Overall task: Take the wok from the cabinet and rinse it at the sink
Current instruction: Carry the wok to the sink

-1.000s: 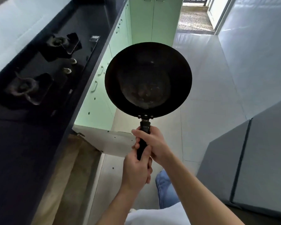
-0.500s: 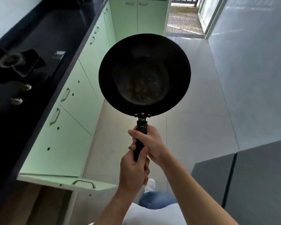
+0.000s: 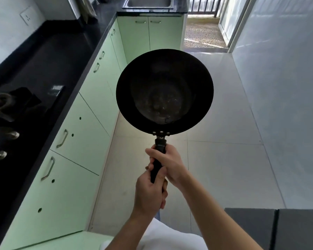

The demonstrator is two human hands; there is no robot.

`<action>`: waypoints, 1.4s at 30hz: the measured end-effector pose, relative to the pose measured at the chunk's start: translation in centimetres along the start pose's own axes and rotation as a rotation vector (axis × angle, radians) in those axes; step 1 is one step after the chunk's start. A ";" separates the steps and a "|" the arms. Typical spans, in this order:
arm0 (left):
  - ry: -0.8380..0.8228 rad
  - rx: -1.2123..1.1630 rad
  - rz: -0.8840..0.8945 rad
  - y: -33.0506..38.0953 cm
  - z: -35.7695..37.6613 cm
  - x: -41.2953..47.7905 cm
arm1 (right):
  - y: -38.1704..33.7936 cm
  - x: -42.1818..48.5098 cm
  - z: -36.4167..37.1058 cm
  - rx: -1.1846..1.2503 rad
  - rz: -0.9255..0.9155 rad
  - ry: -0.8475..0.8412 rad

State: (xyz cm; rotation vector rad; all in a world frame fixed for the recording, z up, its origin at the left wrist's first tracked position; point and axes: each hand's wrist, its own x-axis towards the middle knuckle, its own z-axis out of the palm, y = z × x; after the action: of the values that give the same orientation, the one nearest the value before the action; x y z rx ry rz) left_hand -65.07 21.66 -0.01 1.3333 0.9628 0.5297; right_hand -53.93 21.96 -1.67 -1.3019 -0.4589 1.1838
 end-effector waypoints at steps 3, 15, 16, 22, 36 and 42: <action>-0.033 -0.011 -0.005 0.7 -0.1 5.1 | -1.3 4.6 -0.5 0.003 -0.002 0.025; -0.124 -0.002 -0.044 6.6 -3.8 28.3 | -8.8 26.5 1.0 0.052 -0.023 0.086; -0.123 -0.007 -0.047 6.9 -4.0 29.3 | -9.1 27.6 1.0 0.053 -0.022 0.086; -0.147 -0.023 -0.071 8.6 -4.4 37.0 | -11.5 35.1 0.6 0.047 -0.001 0.093; -0.059 0.009 -0.073 14.1 3.0 58.2 | -19.6 55.8 -8.1 0.079 0.033 0.006; -0.020 0.016 -0.053 18.7 8.0 67.5 | -26.1 64.4 -13.1 0.063 0.003 -0.034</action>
State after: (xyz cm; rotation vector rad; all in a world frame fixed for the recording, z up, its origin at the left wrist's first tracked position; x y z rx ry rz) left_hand -18.91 74.94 -1.14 1.3213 0.9849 0.4687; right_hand -7.19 74.97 -3.52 -1.2299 -0.4410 1.2151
